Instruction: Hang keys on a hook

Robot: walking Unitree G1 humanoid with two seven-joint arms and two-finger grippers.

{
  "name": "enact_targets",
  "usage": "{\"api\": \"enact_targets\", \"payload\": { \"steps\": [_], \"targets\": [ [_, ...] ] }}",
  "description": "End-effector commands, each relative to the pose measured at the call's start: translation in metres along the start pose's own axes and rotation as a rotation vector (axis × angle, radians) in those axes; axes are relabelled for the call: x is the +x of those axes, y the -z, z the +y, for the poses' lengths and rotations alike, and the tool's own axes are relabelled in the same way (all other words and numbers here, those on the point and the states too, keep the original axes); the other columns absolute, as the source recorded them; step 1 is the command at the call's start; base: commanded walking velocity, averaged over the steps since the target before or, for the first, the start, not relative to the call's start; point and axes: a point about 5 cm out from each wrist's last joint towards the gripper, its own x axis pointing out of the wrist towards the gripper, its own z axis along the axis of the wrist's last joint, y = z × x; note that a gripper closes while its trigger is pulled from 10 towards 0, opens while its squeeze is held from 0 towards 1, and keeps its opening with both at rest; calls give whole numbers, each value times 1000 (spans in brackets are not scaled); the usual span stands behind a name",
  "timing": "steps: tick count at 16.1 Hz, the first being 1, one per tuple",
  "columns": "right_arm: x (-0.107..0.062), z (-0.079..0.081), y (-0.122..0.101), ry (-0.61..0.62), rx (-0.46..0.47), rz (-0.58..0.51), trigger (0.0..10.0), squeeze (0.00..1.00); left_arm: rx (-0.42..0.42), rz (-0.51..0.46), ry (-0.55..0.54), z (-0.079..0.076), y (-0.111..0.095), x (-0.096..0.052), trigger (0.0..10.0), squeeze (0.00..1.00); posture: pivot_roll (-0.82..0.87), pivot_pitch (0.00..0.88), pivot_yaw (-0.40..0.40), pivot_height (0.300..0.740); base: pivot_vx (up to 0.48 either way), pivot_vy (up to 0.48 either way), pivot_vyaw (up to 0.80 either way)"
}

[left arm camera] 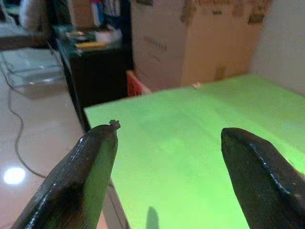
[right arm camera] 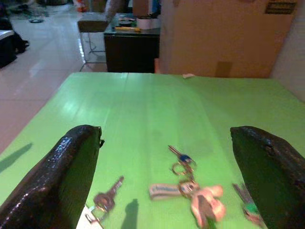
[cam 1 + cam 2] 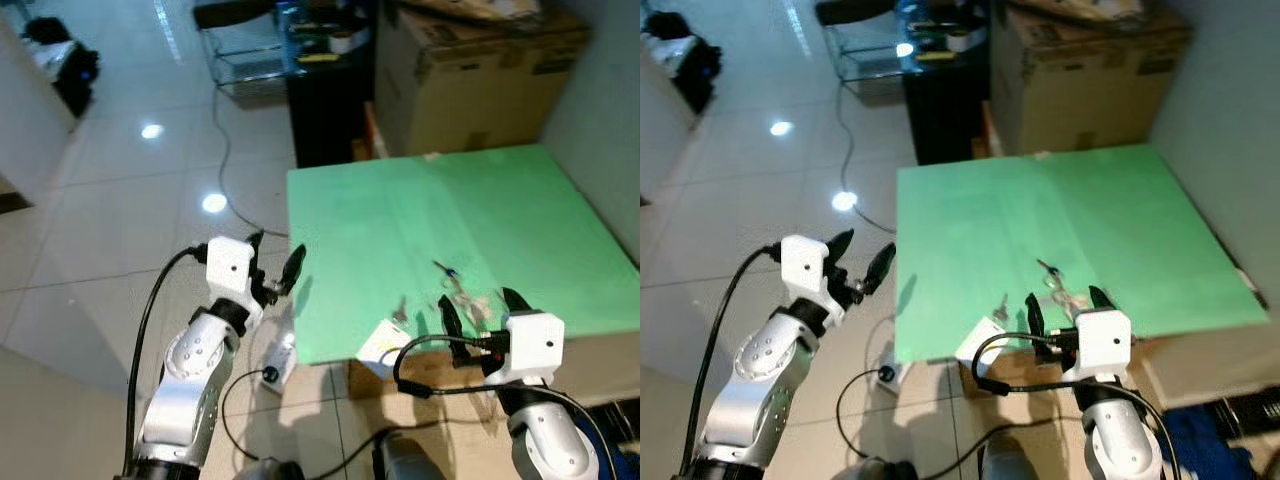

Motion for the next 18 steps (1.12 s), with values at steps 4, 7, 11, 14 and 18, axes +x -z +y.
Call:
{"api": "enact_targets", "payload": {
  "steps": [4,7,11,14,18],
  "targets": [
    [5,5,13,-55,5,66,10000,0,24,-6,-13,4,0,5,10000,0,-327,159,88,732,0,0,-372],
    [38,5,9,-58,79,69,10000,0,77,-98,-60,14,-19,5,10000,0,-283,174,86,732,0,0,0],
    [65,13,9,-111,80,74,10000,0,203,-64,-45,37,-27,-3,10000,0,-215,194,76,732,0,0,0],
    [65,13,9,-111,80,74,10000,0,203,-64,-45,37,-27,-3,10000,0,-215,194,76,732,0,0,0],
    [97,55,37,-174,278,192,10000,0,230,60,353,15,-22,-51,10000,0,-76,264,56,732,0,0,0]
  ]
}}
